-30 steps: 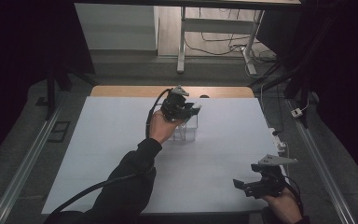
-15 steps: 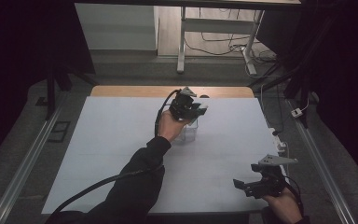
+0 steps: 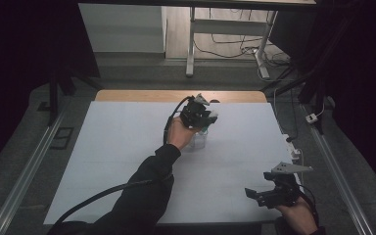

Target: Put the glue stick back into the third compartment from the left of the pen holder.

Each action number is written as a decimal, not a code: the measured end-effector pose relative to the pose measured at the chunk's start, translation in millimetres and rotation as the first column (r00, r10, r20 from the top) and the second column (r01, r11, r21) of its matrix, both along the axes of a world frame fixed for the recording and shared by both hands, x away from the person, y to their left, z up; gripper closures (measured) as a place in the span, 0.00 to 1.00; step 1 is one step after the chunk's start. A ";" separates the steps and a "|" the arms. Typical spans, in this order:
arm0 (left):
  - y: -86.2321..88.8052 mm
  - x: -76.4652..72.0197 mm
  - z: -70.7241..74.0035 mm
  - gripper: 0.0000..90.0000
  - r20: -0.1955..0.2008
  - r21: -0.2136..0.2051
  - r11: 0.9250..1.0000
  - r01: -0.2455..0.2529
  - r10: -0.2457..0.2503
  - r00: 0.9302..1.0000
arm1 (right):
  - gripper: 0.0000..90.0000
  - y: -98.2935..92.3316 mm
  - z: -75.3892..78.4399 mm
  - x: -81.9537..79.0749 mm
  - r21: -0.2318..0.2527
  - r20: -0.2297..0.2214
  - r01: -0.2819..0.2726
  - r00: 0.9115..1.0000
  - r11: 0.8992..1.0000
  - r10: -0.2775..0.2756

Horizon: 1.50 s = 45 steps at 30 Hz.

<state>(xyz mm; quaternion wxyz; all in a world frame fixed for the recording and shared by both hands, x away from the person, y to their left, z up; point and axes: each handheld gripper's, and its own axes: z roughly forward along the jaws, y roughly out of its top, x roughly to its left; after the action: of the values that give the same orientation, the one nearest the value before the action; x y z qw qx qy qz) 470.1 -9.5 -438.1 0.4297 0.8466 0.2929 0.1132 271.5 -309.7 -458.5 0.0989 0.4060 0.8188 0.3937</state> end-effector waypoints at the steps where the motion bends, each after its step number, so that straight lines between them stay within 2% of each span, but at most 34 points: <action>1: 0.3 -0.4 -0.5 0.71 -0.005 0.008 1.000 -0.003 0.003 1.000 | 0.00 0.1 0.0 0.0 -0.001 0.000 0.000 1.000 1.000 0.000; 4: 2.1 -1.8 -1.3 0.70 -0.009 0.014 1.000 -0.011 0.011 1.000 | 0.00 0.2 0.0 0.0 -0.008 0.002 -0.002 1.000 1.000 0.002; 8: 6.6 -3.2 1.9 0.65 -0.024 -0.019 0.999 -0.030 0.030 0.999 | 0.00 0.3 0.0 0.0 -0.008 0.002 -0.001 1.000 1.000 0.001; 12: 11.5 -6.0 7.9 0.57 -0.023 -0.028 0.999 -0.039 0.038 0.999 | 0.00 0.3 0.1 -0.1 -0.008 0.002 -0.001 1.000 1.000 0.001; 13: 12.6 -6.5 9.2 0.55 -0.034 -0.037 0.998 -0.041 0.040 0.999 | 0.00 0.2 0.1 -0.1 -0.007 0.003 -0.001 1.000 1.000 0.001; 17: 18.7 -10.2 12.8 0.47 -0.064 -0.057 0.998 -0.031 0.027 0.998 | 0.00 0.2 0.1 0.0 -0.010 0.006 -0.002 1.000 1.000 0.002; 19: 21.3 -13.8 13.4 0.42 -0.063 -0.062 0.998 -0.023 0.020 0.998 | 0.00 0.3 0.0 0.0 -0.011 0.006 -0.003 1.000 1.000 0.003; 24: 27.4 -21.0 15.2 0.30 -0.061 -0.041 0.999 -0.004 0.002 0.998 | 0.00 0.7 0.0 0.0 -0.011 0.005 -0.002 1.000 1.000 0.002; 28: 30.3 -25.1 16.0 0.23 -0.080 -0.034 0.999 0.000 -0.003 0.997 | 0.00 0.7 -0.2 0.4 -0.007 -0.001 -0.003 1.000 1.000 0.003; 34: 32.8 -32.9 13.8 0.15 -0.105 -0.031 0.999 -0.004 0.001 0.994 | 0.00 0.1 -0.2 1.2 -0.004 -0.012 -0.001 1.000 1.000 0.001; 45: 47.1 -47.3 10.4 0.06 -0.130 0.003 1.000 0.015 -0.014 0.991 | 0.00 0.5 -0.4 1.6 0.000 -0.017 -0.006 1.000 1.000 0.006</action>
<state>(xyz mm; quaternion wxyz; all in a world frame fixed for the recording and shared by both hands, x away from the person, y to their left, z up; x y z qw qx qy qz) 422.8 37.6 -427.7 0.4089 0.8551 0.3141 0.0550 273.1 -309.3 -459.0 0.0907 0.4067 0.8210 0.3903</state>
